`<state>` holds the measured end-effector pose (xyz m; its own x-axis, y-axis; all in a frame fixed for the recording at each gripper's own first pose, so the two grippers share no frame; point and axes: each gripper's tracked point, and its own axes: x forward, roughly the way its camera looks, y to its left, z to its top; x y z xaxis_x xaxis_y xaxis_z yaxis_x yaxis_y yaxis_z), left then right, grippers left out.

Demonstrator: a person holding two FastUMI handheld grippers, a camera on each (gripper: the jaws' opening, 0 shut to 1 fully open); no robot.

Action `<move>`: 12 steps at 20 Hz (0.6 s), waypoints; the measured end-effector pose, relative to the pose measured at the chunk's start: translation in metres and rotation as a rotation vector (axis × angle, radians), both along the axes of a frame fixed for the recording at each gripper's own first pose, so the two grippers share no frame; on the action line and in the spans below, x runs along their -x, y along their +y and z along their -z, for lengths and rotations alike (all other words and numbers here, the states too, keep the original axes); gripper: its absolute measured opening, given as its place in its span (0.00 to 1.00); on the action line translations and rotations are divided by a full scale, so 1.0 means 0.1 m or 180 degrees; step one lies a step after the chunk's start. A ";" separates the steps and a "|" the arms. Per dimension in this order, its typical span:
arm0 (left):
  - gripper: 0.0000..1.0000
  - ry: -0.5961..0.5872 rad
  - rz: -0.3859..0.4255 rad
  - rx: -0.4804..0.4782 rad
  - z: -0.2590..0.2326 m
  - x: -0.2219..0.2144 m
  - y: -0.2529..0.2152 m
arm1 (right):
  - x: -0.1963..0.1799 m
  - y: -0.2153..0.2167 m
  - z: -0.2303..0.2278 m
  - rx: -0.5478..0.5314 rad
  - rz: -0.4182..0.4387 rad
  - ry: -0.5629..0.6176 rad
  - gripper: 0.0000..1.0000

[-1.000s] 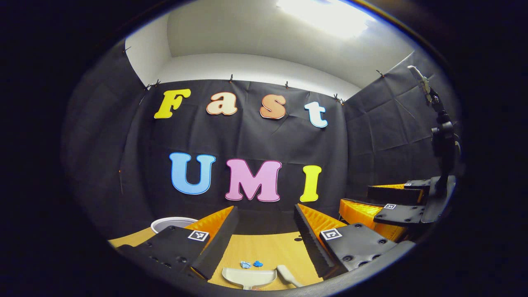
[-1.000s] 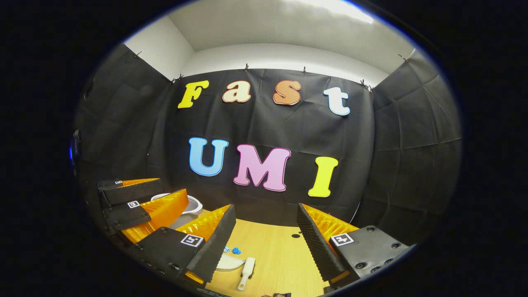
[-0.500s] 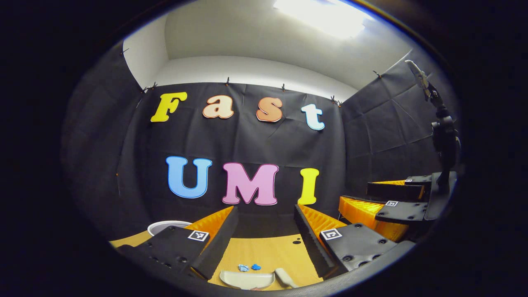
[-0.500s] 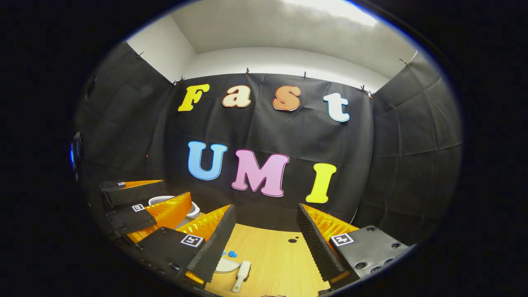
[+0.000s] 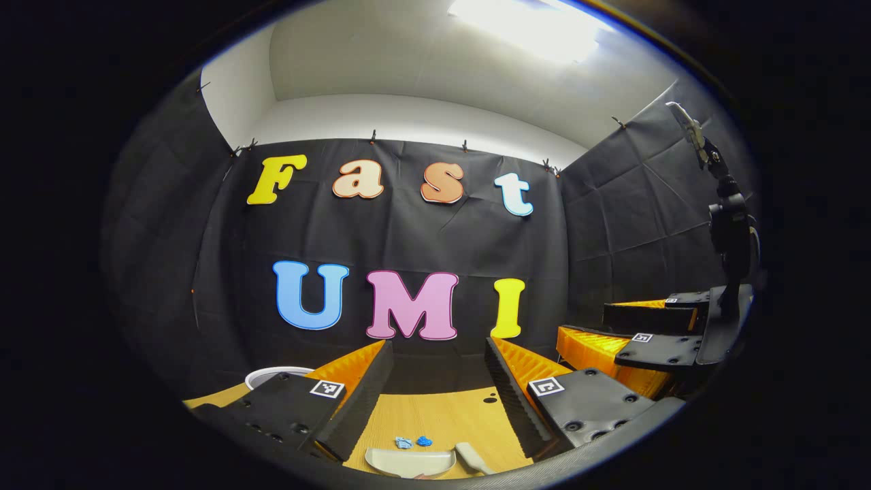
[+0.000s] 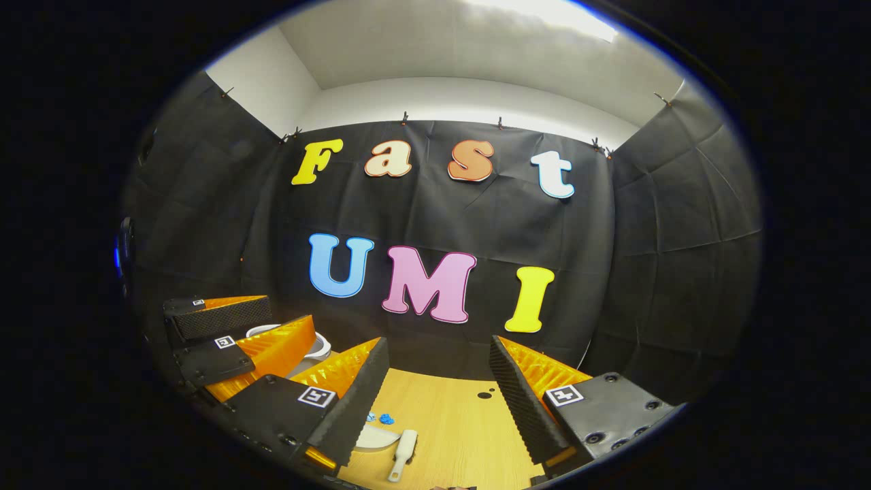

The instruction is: Pick up the small broom and dustpan from the desktop, sweep the trash into the dustpan with the broom, and then empty the trash into the garbage bin.

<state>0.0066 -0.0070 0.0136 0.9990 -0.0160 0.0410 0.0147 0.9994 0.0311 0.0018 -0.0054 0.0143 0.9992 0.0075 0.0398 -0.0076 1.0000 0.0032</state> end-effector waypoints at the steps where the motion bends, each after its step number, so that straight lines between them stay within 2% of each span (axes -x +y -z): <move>1: 0.81 0.0005 -0.0004 -0.0001 0.02 0.00 0.02 | 0.00 0.01 0.00 -0.0004 -0.0008 0.0003 0.92; 4: 0.81 0.0069 -0.0014 0.0009 0.06 0.00 0.04 | -0.04 0.03 0.04 -0.0033 -0.0013 0.0033 0.92; 5: 0.81 0.0091 -0.0020 0.0013 0.08 0.00 0.06 | -0.05 0.04 0.05 -0.0058 -0.0014 0.0050 0.95; 6: 0.81 0.0100 -0.0028 0.0020 0.08 0.00 0.07 | -0.06 0.05 0.06 -0.0081 -0.0014 0.0062 0.91; 7: 0.81 0.0107 -0.0035 0.0028 0.08 -0.02 0.08 | -0.07 0.05 0.07 -0.0091 -0.0012 0.0076 0.91; 9: 0.81 0.0125 -0.0036 0.0042 0.10 -0.02 0.09 | -0.11 0.04 0.09 -0.0077 0.0006 0.0104 0.96; 10: 0.81 0.0141 -0.0032 0.0047 0.11 -0.03 0.09 | -0.13 0.06 0.10 -0.0076 0.0005 0.0115 0.91; 12: 0.80 0.0169 -0.0019 0.0059 0.14 -0.05 0.09 | -0.15 0.09 0.12 -0.0082 -0.0002 0.0133 0.91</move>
<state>0.0119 0.0024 -0.0009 0.9999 -0.0099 -0.0119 0.0100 0.9999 0.0118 0.0171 0.0039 0.0021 1.0000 0.0076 -0.0017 -0.0076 0.9995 0.0292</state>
